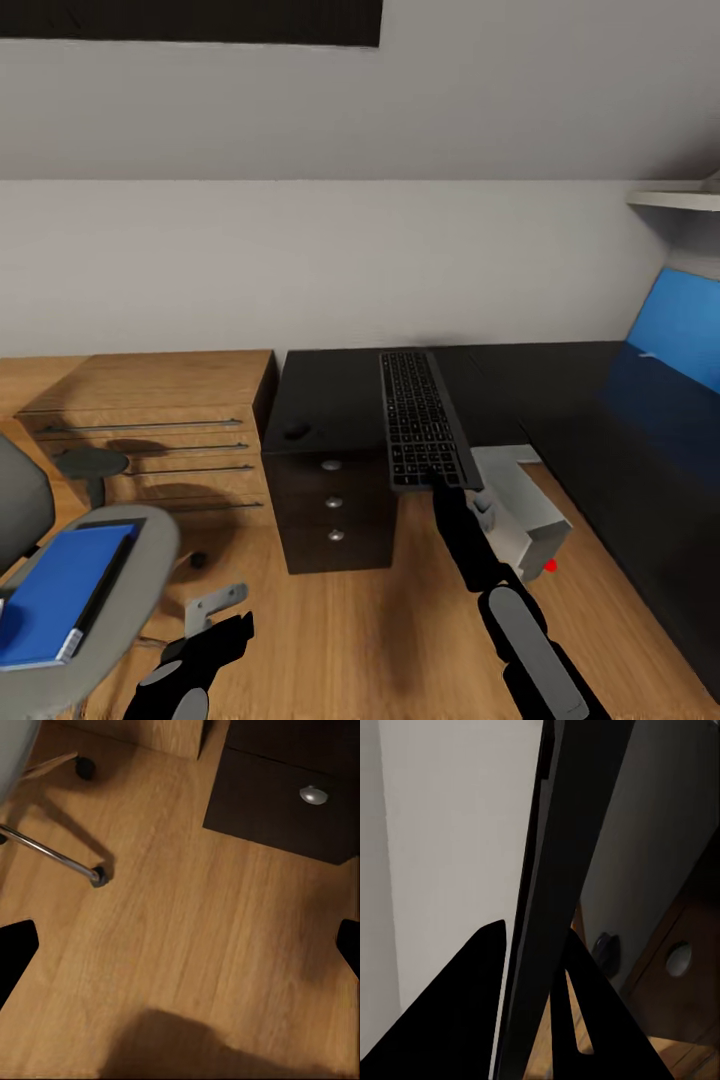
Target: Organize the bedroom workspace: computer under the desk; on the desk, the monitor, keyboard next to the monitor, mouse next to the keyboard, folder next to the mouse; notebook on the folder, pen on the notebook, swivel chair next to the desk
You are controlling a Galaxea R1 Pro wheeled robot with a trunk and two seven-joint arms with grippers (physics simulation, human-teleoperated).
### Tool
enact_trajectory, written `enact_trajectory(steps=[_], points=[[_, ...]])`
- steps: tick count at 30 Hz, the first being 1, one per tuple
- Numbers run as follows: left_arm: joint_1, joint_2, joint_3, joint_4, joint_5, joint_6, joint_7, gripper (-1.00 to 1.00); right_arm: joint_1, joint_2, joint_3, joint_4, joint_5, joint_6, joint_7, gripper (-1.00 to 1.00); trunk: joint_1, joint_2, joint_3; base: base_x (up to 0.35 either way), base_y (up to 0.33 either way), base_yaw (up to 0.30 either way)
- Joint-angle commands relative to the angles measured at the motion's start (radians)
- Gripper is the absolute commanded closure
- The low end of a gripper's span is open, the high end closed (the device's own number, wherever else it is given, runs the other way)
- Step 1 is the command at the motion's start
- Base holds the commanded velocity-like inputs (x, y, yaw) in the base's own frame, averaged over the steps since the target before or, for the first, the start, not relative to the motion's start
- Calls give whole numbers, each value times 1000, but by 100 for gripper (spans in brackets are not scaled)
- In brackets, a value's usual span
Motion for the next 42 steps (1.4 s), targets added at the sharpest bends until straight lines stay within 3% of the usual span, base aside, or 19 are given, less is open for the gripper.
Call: enact_trajectory(steps=[1,25,32,42], points=[[0,0,-1,-2,10,1,9,-100,-1,-1,2,1,-12,-6,6,100,-4,7,3,-248,-216,0],[0,2,4,-5,10,-11,4,-100,-1,-2,-2,4,-26,-5,3,100,-96,175,78,-265,-199,0],[0,2,6,-5,10,-13,3,-100,-1,-5,-3,4,-61,-4,2,100,-123,224,100,-307,-130,0],[0,2,8,-5,12,-13,3,-100,-1,-7,-4,4,-70,-4,1,100,-162,294,131,-330,-33,0]])
